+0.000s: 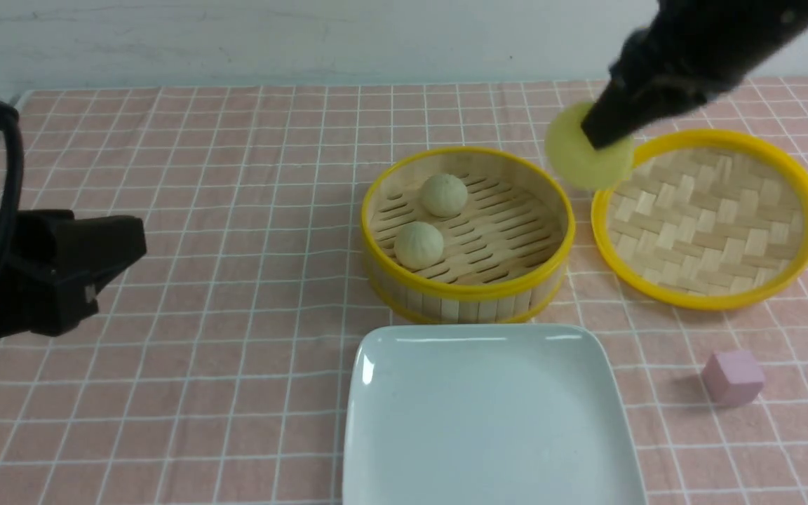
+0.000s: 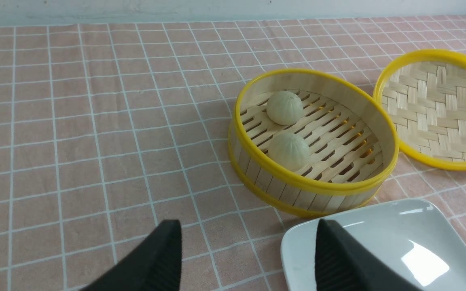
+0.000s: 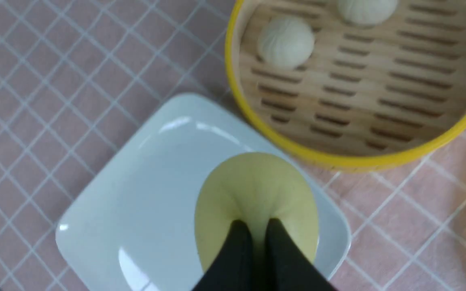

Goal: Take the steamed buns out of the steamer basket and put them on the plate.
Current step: Use the right arm to put the steamed stuffed bun into the plate

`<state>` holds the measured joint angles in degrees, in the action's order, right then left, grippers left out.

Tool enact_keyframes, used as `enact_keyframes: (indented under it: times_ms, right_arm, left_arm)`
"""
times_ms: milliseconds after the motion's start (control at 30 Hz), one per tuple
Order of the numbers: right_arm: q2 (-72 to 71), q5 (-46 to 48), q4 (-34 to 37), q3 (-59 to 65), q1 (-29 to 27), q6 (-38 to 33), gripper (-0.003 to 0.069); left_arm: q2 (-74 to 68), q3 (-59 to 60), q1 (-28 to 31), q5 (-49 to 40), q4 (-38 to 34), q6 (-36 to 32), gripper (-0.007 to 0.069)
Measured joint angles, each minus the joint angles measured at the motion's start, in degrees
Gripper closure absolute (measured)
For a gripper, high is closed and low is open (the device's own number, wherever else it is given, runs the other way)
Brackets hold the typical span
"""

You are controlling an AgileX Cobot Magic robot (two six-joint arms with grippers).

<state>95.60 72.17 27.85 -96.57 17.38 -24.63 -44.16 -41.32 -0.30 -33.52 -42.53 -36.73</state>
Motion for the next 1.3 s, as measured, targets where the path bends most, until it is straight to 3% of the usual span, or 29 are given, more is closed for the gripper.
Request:
enact_keyframes:
  times_ms: [200, 333, 733, 1300]
  right_arm:
    - [-0.03, -2.79, 2.43, 15.73, 0.00, -9.94, 0.0644]
    - [0.77, -11.92, 5.20, 24.77, 0.00, -17.39, 0.0644]
    - [7.69, -22.42, 15.78, 29.91, 0.00, -31.92, 0.0644]
    - [9.04, -26.04, 15.29, 29.91, 0.00, -36.24, 0.0643]
  left_arm:
    - [0.00, 0.00, 0.00, 0.00, 0.00, 0.00, 0.0172]
    - [0.00, 0.00, 0.00, 0.00, 0.00, 0.00, 0.0172]
    - [0.00, 0.00, 0.00, -0.10, 0.00, 0.00, 0.0172]
    - [0.00, 0.00, 0.00, -2.17, 0.00, 0.00, 0.0172]
